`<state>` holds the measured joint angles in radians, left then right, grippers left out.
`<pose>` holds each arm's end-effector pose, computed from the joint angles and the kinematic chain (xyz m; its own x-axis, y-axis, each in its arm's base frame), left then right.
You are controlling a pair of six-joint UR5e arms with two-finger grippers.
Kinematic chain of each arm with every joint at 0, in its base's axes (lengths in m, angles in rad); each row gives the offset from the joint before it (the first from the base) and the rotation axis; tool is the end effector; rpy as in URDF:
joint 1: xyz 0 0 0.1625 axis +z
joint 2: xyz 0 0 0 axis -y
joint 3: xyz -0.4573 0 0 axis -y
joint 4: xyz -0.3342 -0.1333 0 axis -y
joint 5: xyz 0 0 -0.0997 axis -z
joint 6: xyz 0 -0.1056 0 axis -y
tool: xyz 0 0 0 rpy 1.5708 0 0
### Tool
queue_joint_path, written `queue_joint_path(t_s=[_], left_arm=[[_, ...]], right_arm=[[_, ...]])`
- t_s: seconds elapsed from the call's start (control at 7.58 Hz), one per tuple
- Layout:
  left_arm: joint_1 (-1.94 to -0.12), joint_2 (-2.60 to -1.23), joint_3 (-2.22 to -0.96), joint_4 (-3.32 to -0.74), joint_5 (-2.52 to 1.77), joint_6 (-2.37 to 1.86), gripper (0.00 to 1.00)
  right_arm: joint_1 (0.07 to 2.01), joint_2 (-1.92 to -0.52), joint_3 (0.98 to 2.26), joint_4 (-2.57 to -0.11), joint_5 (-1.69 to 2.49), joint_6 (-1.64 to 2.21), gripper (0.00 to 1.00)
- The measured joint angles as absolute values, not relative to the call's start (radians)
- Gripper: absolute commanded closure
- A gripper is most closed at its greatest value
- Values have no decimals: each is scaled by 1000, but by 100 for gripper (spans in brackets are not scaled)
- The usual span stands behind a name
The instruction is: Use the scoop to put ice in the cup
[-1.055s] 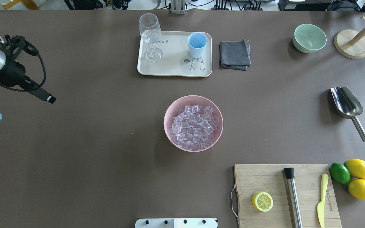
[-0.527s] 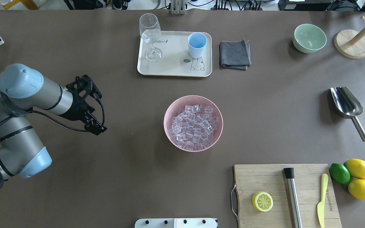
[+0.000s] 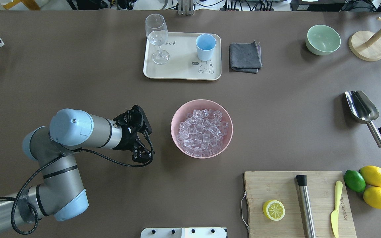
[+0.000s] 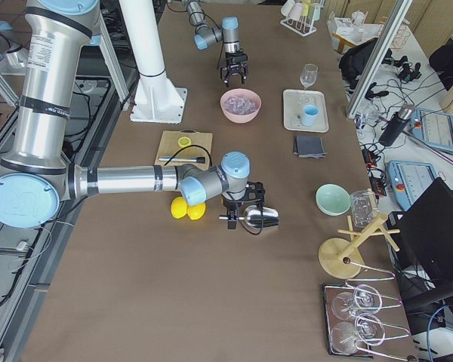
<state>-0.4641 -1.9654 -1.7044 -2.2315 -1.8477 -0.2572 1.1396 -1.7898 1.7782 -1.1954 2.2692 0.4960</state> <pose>0.4861 -0.3601 0.3616 0.2818 0.8993 -0.3346 -0.2705 0.4090 0.8715 -0.0897 -0.3515 0.6529 0.7137 -0.0603 0.6978 0.0579 0.9980 0.0270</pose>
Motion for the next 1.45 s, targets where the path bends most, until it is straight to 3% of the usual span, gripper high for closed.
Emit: queue_joint_path(t_s=[0.53,0.66,0.79,0.92,1.05,1.19,1.32,1.45], left_arm=[[-449,-2030,-1572,-2459,-1747,-257,2],[-450,-2043,-1541,-2497,-1743,-256,2],[-458,-2053,-1520,-2516,-1743,-255,2],[-472,-2068,-1494,-2531,-1752,-253,2],[-498,-2096,-1447,-2554,-1790,-233,2],[-522,-2127,-1402,-2569,-1834,-166,2],[-532,-2146,-1381,-2572,-1874,-109,2],[-535,-2153,-1373,-2571,-1920,-81,2]], right_arm=[[1050,-1759,1677,-1066,2238,565,4],[1036,-1746,1660,-1064,2237,566,35],[1027,-1738,1647,-1064,2237,565,45],[1023,-1734,1640,-1065,2238,562,48],[1021,-1733,1639,-1067,2240,559,75],[1021,-1732,1642,-1069,2246,557,84],[1021,-1733,1647,-1073,2250,556,100],[1022,-1734,1664,-1092,2254,556,100]])
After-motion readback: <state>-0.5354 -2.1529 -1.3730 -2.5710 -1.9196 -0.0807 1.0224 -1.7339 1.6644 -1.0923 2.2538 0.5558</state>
